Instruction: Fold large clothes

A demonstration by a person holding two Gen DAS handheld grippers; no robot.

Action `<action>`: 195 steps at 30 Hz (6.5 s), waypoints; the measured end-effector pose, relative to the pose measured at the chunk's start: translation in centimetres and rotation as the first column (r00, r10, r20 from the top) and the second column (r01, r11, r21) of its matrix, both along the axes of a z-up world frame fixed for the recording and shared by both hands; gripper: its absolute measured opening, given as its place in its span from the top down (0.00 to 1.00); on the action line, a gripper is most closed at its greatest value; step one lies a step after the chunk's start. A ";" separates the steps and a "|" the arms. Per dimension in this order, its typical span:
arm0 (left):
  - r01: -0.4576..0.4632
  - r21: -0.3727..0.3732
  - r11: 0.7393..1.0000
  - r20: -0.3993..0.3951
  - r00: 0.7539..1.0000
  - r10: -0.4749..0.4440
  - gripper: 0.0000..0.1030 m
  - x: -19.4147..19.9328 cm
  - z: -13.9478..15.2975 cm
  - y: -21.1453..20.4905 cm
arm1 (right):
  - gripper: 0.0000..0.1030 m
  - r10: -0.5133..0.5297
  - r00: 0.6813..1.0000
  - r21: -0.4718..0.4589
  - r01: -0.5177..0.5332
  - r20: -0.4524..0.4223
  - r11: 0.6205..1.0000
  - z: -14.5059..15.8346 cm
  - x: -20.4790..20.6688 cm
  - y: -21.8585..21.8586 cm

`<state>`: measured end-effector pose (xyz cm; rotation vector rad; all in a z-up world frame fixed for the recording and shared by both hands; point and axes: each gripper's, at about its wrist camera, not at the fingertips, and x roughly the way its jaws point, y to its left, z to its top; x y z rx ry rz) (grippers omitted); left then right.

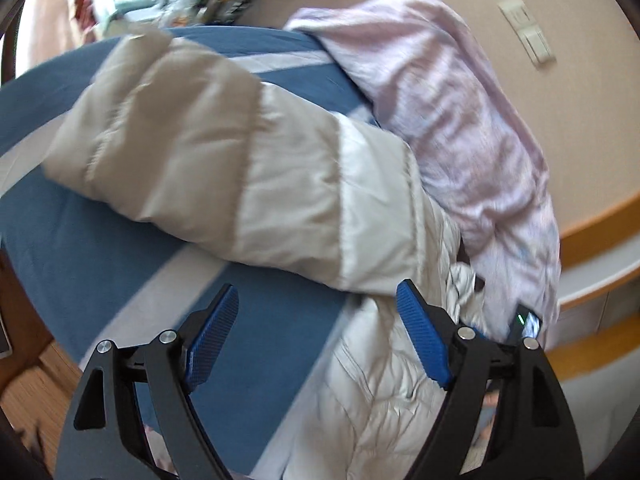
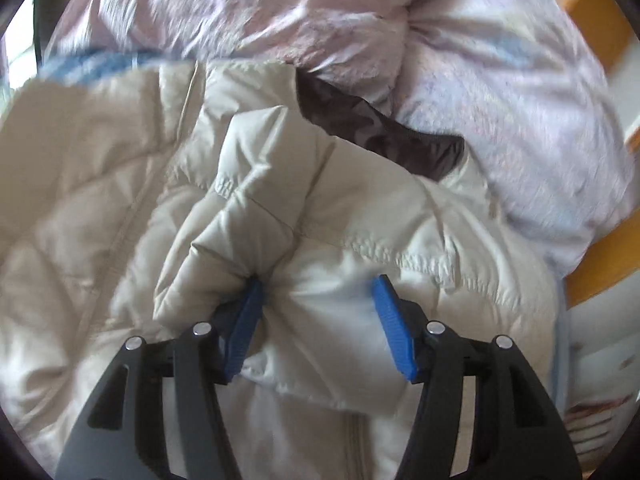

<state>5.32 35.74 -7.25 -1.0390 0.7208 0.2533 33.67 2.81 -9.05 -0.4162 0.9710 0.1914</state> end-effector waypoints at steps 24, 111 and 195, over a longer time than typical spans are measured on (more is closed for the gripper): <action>-0.439 -0.290 0.851 0.006 0.888 0.460 0.69 -4.1 -5.8 7.3 | 0.31 0.047 0.999 0.274 -0.045 0.000 0.961 5.4 -5.3 -4.1; 0.404 0.528 0.747 -0.229 0.915 -0.332 0.14 8.6 2.3 -11.3 | 0.89 -0.229 0.955 0.478 0.292 -0.188 0.828 1.9 -0.3 -15.6; 0.578 -0.050 0.814 0.078 0.815 -0.574 0.26 -1.9 -4.9 -10.4 | 0.36 -0.045 0.880 0.719 0.415 -0.473 0.558 -2.2 -17.3 -40.8</action>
